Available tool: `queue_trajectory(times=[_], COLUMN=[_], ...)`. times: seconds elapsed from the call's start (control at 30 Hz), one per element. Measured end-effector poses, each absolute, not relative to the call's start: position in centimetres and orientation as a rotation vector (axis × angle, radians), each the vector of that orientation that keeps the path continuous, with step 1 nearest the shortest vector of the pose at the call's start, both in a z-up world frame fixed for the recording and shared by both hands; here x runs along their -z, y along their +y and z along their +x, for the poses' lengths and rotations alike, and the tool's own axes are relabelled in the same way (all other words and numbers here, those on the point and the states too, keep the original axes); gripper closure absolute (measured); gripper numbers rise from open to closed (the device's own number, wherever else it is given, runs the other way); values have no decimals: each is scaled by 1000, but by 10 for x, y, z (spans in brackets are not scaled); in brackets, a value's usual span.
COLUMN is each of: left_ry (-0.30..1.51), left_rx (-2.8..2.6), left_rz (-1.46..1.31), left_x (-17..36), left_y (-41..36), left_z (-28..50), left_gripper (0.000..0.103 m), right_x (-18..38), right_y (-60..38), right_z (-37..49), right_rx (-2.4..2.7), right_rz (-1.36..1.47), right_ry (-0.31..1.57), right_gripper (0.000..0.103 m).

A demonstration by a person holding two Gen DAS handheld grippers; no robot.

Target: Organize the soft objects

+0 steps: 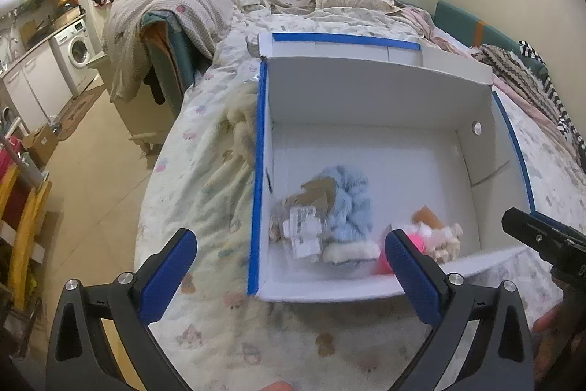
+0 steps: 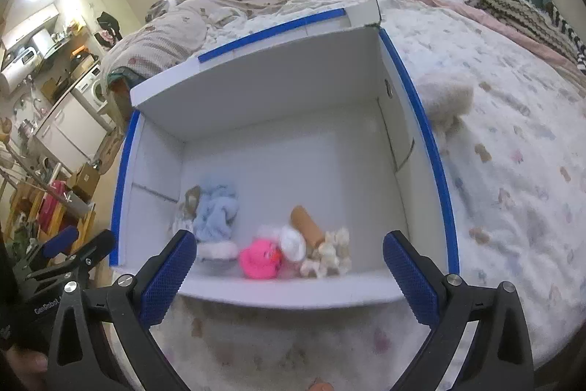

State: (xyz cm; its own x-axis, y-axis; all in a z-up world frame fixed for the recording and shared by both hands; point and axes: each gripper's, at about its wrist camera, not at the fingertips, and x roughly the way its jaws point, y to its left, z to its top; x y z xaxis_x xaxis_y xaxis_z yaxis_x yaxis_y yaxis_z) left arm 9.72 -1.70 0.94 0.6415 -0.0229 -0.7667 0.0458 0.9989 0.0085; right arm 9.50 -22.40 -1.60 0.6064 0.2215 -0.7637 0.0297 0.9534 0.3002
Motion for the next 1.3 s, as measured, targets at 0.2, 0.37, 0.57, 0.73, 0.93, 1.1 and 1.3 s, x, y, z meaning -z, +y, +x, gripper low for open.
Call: queue_trajectory(times=[0.2, 0.37, 0.57, 0.73, 0.93, 1.1, 1.3], left_ry=[894, 883, 820, 783, 789, 785, 783], left_rx=[37, 23, -2, 5, 13, 11, 13], left_rz=[10, 6, 32, 53, 43, 44, 27], left_x=[-6, -6, -14, -19, -19, -18, -20], left_y=[-7, -2, -3, -8, -9, -9, -7], left_z=[72, 56, 48, 47, 47, 48, 48], left_gripper=[1, 1, 1, 1, 1, 1, 1], right_x=[19, 14, 1, 1, 3, 2, 4], right_y=[-219, -216, -206, -209, -211, -211, -212], right_z=[77, 63, 56, 57, 58, 59, 60], right_rx=[-134, -111, -81, -69, -61, -51, -38], right_rz=[291, 270, 167, 174, 180, 179, 177], right_ry=[927, 896, 818, 807, 811, 800, 806], right_gripper=[0, 0, 0, 0, 0, 0, 0])
